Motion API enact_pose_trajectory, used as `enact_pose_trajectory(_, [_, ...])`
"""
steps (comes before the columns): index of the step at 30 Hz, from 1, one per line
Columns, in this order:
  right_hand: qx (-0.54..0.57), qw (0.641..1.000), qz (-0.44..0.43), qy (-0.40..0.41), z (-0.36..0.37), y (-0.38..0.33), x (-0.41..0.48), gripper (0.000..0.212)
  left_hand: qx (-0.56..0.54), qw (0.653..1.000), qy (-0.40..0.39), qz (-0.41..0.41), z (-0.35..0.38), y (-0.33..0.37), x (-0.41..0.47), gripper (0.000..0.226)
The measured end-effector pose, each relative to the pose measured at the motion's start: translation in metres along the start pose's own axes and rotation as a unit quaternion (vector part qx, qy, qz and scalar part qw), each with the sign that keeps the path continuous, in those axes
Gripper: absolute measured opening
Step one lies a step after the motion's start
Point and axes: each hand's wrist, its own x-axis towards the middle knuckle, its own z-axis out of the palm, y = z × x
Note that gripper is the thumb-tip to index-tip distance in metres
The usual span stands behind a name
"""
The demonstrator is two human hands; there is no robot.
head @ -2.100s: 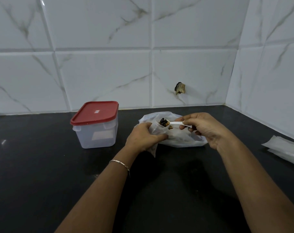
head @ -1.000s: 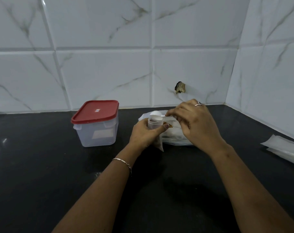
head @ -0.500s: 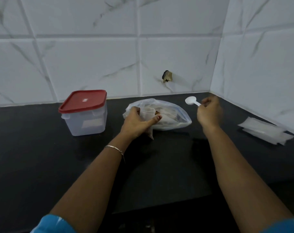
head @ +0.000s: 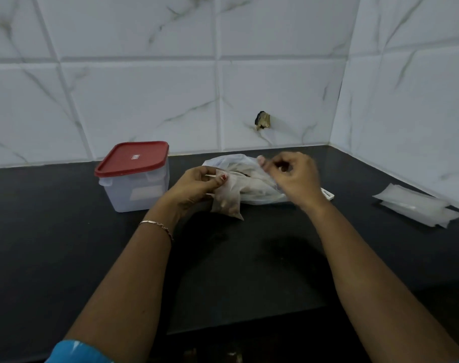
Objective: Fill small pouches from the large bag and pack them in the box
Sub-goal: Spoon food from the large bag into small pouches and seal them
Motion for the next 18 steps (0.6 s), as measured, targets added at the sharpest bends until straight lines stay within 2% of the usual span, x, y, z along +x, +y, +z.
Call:
enact_pose_trajectory(2, [-0.076,0.995,-0.048,-0.034,0.014,-0.008,-0.005,0.052,-0.014,1.0,-0.003,-0.007,-0.001,-0.001,0.001,0.013])
enact_pose_trajectory(4, [-0.118,0.99,-0.057,-0.053,0.021,-0.011,-0.008,0.056,-0.024,1.0,-0.002,-0.007,-0.003,0.0,0.001,0.011])
enact_pose_trajectory(7, [-0.121,0.99,-0.022,-0.069,0.021,-0.01,-0.006,0.045,-0.044,0.999,0.002,-0.001,-0.006,0.0,0.002,0.01])
enact_pose_trajectory(10, [-0.072,0.994,0.012,-0.077,0.02,-0.006,-0.002,0.025,-0.06,0.998,0.009,0.005,-0.007,0.001,0.001,0.011])
enact_pose_trajectory(13, [-0.031,0.997,0.024,-0.062,0.021,-0.004,0.0,0.015,-0.045,0.999,0.015,0.017,-0.007,0.003,0.001,0.009])
enact_pose_trajectory(15, [-0.048,0.998,0.014,-0.039,0.024,-0.002,0.001,0.013,-0.023,0.999,0.022,0.024,-0.006,0.004,0.0,0.008])
enact_pose_trajectory(18, [-0.142,0.989,-0.03,-0.021,0.026,0.001,0.0,0.016,0.018,0.999,0.025,0.033,-0.004,0.006,0.0,0.008])
